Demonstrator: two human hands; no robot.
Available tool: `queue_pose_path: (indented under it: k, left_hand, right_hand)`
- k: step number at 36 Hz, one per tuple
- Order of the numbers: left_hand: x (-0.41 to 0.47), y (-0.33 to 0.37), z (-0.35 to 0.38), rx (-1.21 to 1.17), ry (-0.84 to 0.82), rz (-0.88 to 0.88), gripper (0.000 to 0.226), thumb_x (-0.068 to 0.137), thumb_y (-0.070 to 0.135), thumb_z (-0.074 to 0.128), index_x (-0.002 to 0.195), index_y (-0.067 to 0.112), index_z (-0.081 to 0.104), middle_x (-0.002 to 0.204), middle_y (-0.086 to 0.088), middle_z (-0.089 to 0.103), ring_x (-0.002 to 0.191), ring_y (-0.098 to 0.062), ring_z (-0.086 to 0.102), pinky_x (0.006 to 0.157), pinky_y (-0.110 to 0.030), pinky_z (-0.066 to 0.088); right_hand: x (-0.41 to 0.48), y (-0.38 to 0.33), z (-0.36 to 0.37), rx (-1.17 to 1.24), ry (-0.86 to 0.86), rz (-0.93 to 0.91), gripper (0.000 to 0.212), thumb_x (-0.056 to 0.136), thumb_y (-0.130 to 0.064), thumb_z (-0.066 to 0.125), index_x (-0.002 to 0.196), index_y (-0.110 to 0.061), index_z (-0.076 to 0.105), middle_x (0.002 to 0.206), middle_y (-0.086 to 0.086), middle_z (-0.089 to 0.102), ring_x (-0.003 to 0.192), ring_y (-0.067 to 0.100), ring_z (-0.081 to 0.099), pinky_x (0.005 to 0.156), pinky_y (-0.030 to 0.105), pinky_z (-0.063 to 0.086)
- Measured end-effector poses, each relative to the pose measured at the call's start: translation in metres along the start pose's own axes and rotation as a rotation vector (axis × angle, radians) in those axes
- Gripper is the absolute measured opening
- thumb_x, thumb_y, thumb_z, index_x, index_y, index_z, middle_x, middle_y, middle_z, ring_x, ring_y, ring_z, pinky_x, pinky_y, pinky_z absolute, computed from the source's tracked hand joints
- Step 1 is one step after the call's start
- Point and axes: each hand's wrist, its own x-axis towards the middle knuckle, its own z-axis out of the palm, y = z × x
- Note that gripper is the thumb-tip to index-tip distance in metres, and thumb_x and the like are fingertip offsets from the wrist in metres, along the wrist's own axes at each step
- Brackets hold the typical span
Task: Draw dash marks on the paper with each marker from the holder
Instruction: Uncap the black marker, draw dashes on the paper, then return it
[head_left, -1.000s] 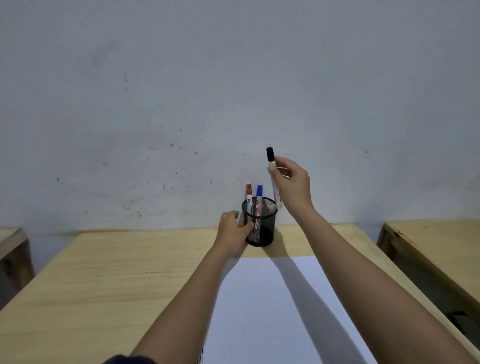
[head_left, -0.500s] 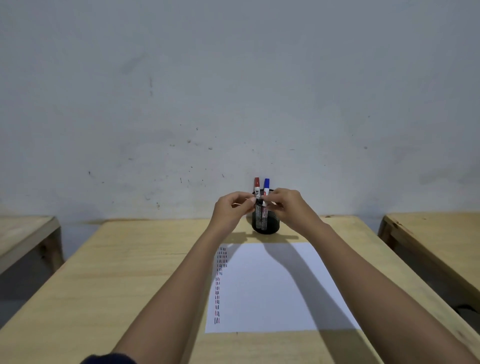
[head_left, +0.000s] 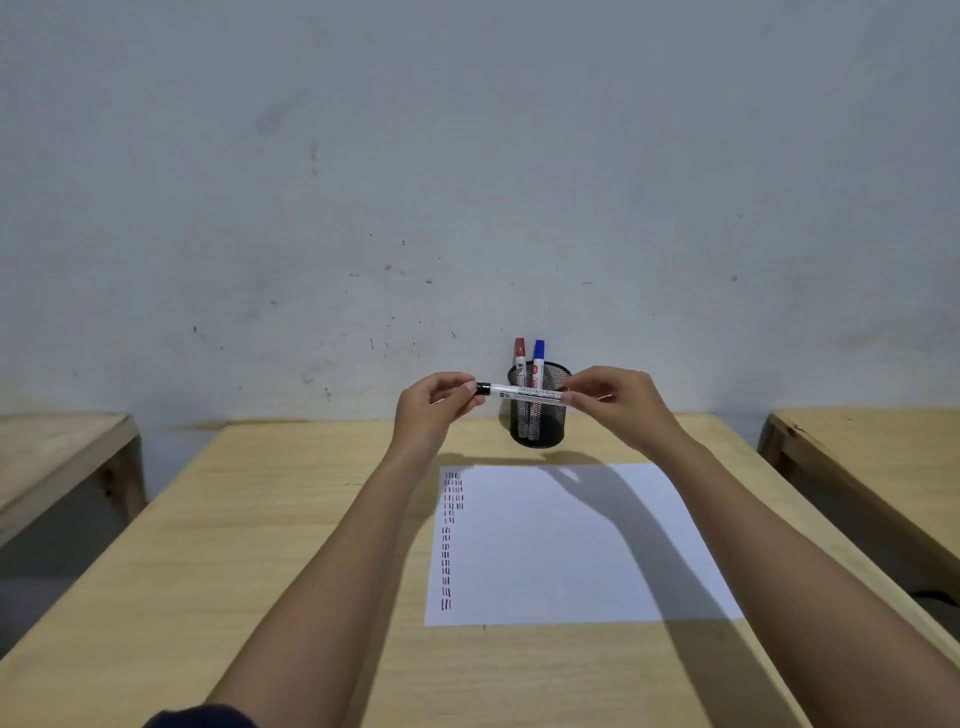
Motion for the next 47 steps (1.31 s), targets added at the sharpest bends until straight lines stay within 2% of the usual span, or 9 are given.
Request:
queue_pose_path:
  k: [4,10,18,21,24,29,36,42,47]
  left_hand:
    - [-0.006,-0.003,-0.008,-0.106,0.055,-0.033,0.007,0.085,0.001,0.061,0.089,0.005,0.065,0.08,-0.006,0.07,0.071,-0.011,0.071,0.074,-0.013,0.056]
    - [-0.012,-0.006,-0.002,-0.144,0.061,-0.038,0.007,0.084,-0.001,0.061,0.087,0.005,0.064,0.079,-0.008,0.068,0.069,-0.01,0.07,0.072,-0.014,0.056]
    - [-0.015,-0.006,0.0,0.041,-0.015,0.015,0.014,0.085,0.004,0.063,0.098,0.002,0.067,0.083,-0.006,0.068,0.072,-0.009,0.068,0.079,-0.016,0.055]
    - [-0.017,-0.007,0.0,0.174,-0.066,0.048,0.012,0.083,0.004,0.065,0.095,0.002,0.068,0.077,-0.004,0.068,0.068,-0.006,0.066,0.08,-0.02,0.054]
    - [-0.015,-0.01,0.001,0.253,-0.083,0.071,0.009,0.087,0.006,0.061,0.085,0.008,0.069,0.067,-0.002,0.065,0.059,-0.003,0.063,0.073,-0.017,0.055]
    - [-0.014,-0.011,-0.001,0.344,-0.09,0.067,0.011,0.09,0.011,0.057,0.087,0.006,0.067,0.067,-0.004,0.062,0.053,0.002,0.06,0.064,-0.012,0.052]
    - [-0.017,-0.01,-0.012,0.313,-0.109,0.024,0.019,0.09,0.006,0.056,0.099,-0.007,0.065,0.067,-0.003,0.063,0.051,0.002,0.061,0.063,-0.01,0.053]
    - [-0.021,-0.009,-0.022,0.281,-0.133,0.005,0.018,0.091,0.01,0.055,0.097,-0.003,0.066,0.071,-0.005,0.062,0.054,0.001,0.061,0.065,-0.01,0.053]
    - [-0.022,-0.007,-0.03,0.22,-0.144,-0.044,0.016,0.091,0.012,0.056,0.08,0.012,0.068,0.06,0.008,0.067,0.056,-0.001,0.06,0.065,-0.012,0.053]
  right_hand:
    - [-0.006,0.005,0.006,0.231,0.035,0.139,0.013,0.077,-0.017,0.075,0.088,-0.012,0.072,0.088,0.008,0.072,0.081,0.02,0.07,0.078,0.025,0.053]
    - [-0.02,-0.01,0.038,0.946,0.232,0.311,0.007,0.082,-0.003,0.067,0.082,-0.009,0.064,0.075,0.001,0.064,0.069,0.008,0.063,0.065,0.013,0.053]
    - [-0.023,-0.02,0.067,1.352,0.277,0.443,0.009,0.085,-0.004,0.063,0.079,-0.01,0.059,0.077,0.001,0.061,0.058,0.002,0.06,0.06,0.009,0.052]
    - [-0.023,-0.022,0.07,1.342,0.196,0.421,0.008,0.088,-0.006,0.059,0.081,-0.008,0.059,0.075,0.001,0.06,0.056,0.003,0.06,0.06,0.01,0.053]
    - [-0.022,-0.025,0.075,1.256,0.078,0.385,0.008,0.091,-0.007,0.055,0.085,-0.007,0.058,0.077,0.003,0.058,0.057,0.004,0.063,0.062,0.011,0.054]
    - [-0.016,-0.024,0.078,1.159,0.06,0.353,0.012,0.094,-0.007,0.051,0.083,-0.005,0.056,0.076,0.003,0.054,0.053,0.003,0.062,0.06,0.011,0.053]
    - [-0.014,-0.02,0.085,1.052,-0.028,0.256,0.015,0.095,-0.006,0.047,0.082,-0.005,0.053,0.072,0.005,0.05,0.054,0.004,0.056,0.063,0.015,0.051]
    - [-0.013,-0.024,0.088,0.991,-0.086,0.191,0.015,0.095,-0.005,0.046,0.09,0.002,0.057,0.07,0.004,0.057,0.06,0.008,0.055,0.068,0.017,0.05]
    - [-0.015,-0.03,0.086,0.957,-0.139,0.158,0.024,0.095,-0.006,0.046,0.106,0.013,0.057,0.069,0.0,0.064,0.061,0.004,0.059,0.068,0.012,0.051]
